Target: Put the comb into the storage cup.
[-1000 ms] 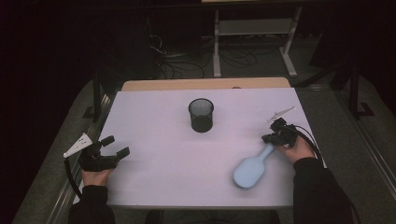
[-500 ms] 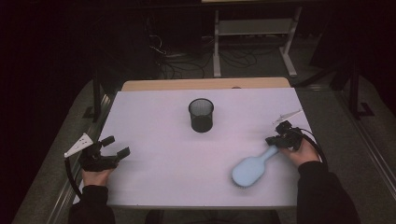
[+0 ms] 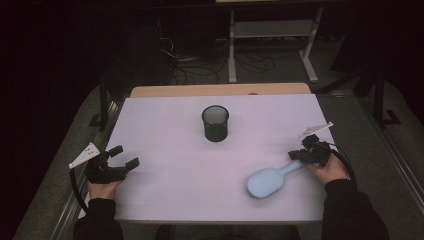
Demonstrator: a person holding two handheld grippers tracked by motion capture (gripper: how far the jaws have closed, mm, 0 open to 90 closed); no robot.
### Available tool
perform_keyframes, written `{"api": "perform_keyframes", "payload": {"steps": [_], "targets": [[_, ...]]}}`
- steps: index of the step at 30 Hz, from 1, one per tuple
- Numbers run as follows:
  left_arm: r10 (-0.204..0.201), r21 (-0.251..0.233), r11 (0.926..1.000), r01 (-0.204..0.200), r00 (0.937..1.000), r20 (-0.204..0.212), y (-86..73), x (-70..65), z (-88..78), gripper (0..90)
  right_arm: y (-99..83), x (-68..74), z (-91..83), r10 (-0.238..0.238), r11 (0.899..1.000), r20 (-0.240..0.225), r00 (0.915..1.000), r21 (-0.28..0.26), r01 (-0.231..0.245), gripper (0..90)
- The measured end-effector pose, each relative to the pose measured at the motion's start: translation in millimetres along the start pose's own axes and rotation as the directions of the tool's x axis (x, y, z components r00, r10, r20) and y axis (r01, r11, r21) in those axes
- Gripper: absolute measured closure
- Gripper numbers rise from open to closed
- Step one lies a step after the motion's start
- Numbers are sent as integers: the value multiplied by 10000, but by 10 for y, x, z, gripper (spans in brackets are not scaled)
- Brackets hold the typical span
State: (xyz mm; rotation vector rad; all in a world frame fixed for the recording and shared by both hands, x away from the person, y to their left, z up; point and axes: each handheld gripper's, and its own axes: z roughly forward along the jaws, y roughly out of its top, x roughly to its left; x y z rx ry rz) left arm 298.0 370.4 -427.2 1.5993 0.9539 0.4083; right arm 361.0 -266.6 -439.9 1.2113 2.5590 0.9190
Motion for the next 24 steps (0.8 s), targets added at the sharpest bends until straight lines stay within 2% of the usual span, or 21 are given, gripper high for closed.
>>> {"api": "perform_keyframes", "payload": {"steps": [6,24], "targets": [[-8,-9,10000,8,10000,-7,1,-1,-1,0,-31,30,-19,-133,9999,-58,9999,31,133,890],[10,-9,10000,-10,10000,0,4,-4,-2,0,-203,66,-137,52,10000,-7,10000,-65,-52,890]]}}
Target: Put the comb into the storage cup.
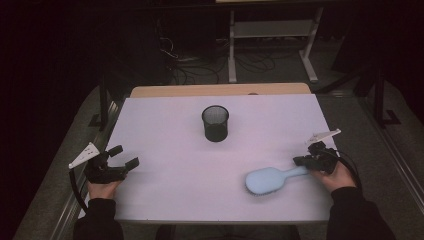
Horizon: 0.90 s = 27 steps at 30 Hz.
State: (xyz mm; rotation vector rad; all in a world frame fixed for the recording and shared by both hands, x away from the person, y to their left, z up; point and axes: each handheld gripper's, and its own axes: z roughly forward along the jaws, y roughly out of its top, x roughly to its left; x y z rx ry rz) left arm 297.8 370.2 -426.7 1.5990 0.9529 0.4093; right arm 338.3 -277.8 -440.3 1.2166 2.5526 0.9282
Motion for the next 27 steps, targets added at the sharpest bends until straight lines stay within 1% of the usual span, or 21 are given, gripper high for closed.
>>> {"api": "perform_keyframes", "payload": {"steps": [5,8,9,11,19,21,27], "targets": [[30,-34,10000,-30,10000,-12,4,1,-7,0,-51,2,-21,43,10000,25,10000,-37,-43,890],[27,-37,10000,-27,10000,-12,4,2,-8,0,-70,6,-37,124,9999,15,9999,50,-124,890],[22,-37,10000,-22,10000,-3,5,2,-8,0,-79,19,-42,145,9998,23,9999,168,-145,890],[23,-34,10000,-23,10000,6,5,2,-6,0,-80,31,-42,107,9997,50,9999,218,-108,890],[6,-65,10000,-6,10000,3,7,4,-5,0,-143,43,-73,167,9998,37,9999,85,-168,890],[-12,-79,10000,12,10000,33,8,5,-5,0,-157,47,-83,251,9996,34,9997,90,-251,890],[-9,-127,9999,9,10000,41,12,8,-12,0,-192,73,-114,217,9997,95,9997,130,-218,890]]}}
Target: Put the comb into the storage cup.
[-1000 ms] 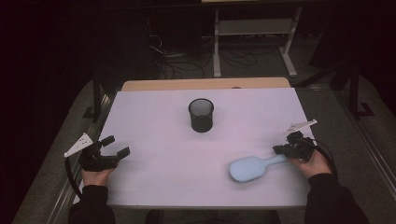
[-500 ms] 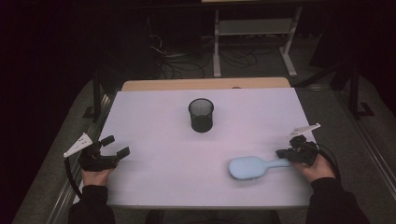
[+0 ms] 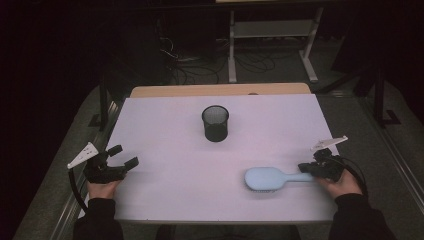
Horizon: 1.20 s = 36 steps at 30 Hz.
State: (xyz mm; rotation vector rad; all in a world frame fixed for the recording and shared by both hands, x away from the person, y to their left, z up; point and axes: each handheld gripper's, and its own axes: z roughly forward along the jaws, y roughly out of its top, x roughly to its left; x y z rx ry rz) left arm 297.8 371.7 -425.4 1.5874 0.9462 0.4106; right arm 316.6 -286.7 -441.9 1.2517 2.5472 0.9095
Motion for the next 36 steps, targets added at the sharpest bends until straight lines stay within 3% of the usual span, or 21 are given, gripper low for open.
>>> {"api": "perform_keyframes", "payload": {"steps": [22,36], "targets": [[-5,15,10000,5,10000,42,2,4,22,0,-98,92,-86,-122,9998,19,9999,133,121,890],[23,93,10000,-24,10000,44,-4,0,35,0,-24,125,-269,-396,9970,-49,9992,-675,392,890]]}}
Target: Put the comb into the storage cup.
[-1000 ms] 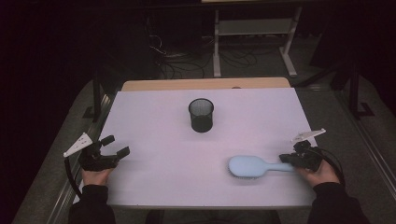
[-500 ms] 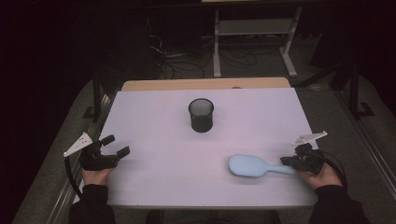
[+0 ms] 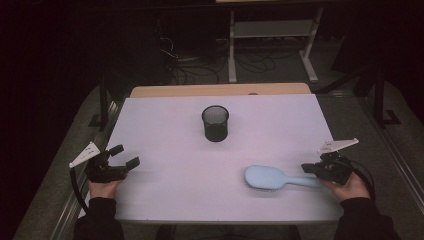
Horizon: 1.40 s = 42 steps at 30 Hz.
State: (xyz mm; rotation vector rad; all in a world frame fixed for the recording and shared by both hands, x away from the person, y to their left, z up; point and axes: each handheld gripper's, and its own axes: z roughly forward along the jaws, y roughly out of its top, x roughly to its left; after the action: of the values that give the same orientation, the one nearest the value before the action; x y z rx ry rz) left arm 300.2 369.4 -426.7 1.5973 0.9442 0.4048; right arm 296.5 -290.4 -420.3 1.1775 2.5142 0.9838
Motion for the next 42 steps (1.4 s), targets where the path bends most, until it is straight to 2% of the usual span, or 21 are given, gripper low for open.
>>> {"api": "perform_keyframes", "payload": {"steps": [9,20,28,29,31,34,42], "targets": [[10,31,10000,-10,10000,6,-1,-2,3,0,100,74,-95,-736,9966,-131,9972,-377,730,867],[28,58,10000,-28,10000,-2,-2,-5,5,0,199,194,-89,-1606,9869,-388,9863,117,1612,814],[24,42,10000,-24,10000,-2,-1,-4,0,0,299,315,-76,-2342,9703,-632,9701,466,2373,733],[25,38,10000,-25,10000,5,-1,-4,1,0,312,344,-64,-2563,9639,-707,9640,552,2604,707],[34,52,10000,-34,10000,2,-1,-3,2,0,316,356,-58,-2615,9620,-742,9624,615,2661,689],[27,44,10000,-27,10000,3,-1,-3,2,0,327,387,-32,-2982,9489,-843,9508,813,3048,633],[25,74,10000,-25,10000,-8,-3,-6,8,0,336,438,33,-3436,9225,-1120,9324,1455,3575,517]]}}
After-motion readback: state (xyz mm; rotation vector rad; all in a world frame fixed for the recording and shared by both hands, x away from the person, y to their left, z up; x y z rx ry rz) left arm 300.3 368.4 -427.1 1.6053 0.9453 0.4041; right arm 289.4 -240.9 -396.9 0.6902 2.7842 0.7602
